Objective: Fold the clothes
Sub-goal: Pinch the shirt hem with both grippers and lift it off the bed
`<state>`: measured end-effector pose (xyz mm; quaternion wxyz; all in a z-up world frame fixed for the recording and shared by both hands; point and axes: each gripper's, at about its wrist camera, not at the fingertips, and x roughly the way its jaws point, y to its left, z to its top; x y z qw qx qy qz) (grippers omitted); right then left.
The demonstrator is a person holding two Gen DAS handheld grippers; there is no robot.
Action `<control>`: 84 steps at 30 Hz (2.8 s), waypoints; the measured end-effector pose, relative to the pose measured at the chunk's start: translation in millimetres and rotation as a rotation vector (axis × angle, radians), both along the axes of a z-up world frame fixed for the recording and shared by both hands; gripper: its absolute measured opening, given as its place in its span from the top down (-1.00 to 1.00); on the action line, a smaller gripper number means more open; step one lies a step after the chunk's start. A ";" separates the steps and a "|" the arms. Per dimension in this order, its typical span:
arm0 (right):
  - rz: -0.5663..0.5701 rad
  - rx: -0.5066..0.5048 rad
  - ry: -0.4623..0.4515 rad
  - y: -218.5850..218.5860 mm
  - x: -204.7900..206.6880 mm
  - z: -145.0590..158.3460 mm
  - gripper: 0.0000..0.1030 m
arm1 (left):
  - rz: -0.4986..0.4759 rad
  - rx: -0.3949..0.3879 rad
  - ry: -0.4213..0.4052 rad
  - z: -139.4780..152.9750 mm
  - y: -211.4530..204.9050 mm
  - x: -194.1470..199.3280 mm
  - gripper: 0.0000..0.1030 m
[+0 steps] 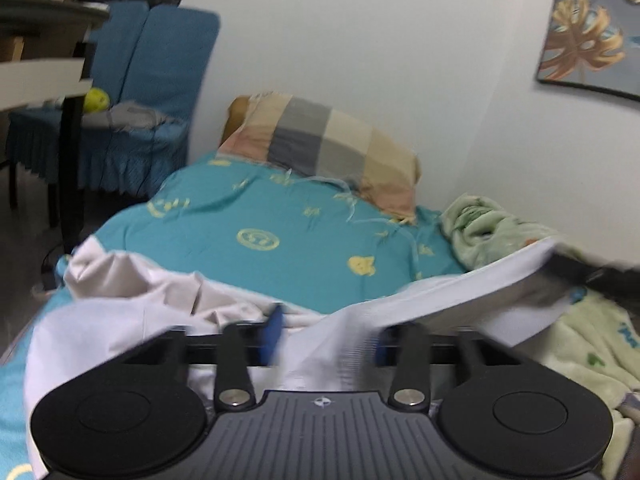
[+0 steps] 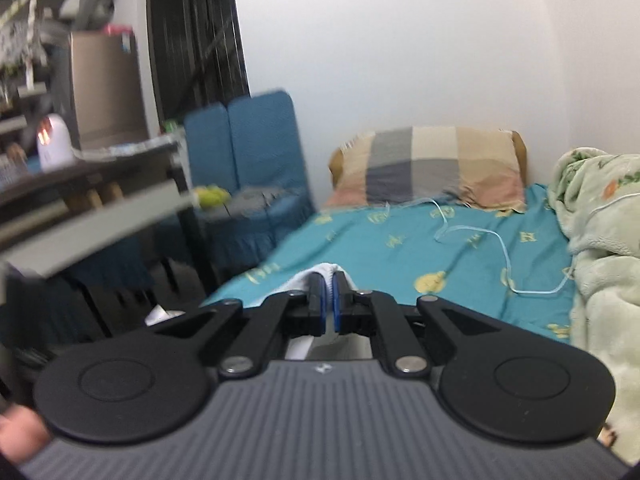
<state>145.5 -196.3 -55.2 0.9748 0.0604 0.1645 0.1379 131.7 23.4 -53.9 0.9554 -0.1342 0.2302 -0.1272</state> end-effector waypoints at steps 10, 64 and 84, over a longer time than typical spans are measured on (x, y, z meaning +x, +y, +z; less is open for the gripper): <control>0.102 -0.305 -0.128 42.6 -16.0 -7.9 0.47 | -0.056 -0.111 -0.106 39.0 11.4 -26.3 0.85; -0.367 0.077 -0.252 -49.1 -32.3 29.4 0.80 | 0.101 0.242 0.112 -44.3 -81.3 -89.8 0.09; -0.418 0.017 -0.247 -61.5 -32.3 25.4 0.77 | -0.110 0.245 0.086 -44.2 -77.8 -126.8 0.06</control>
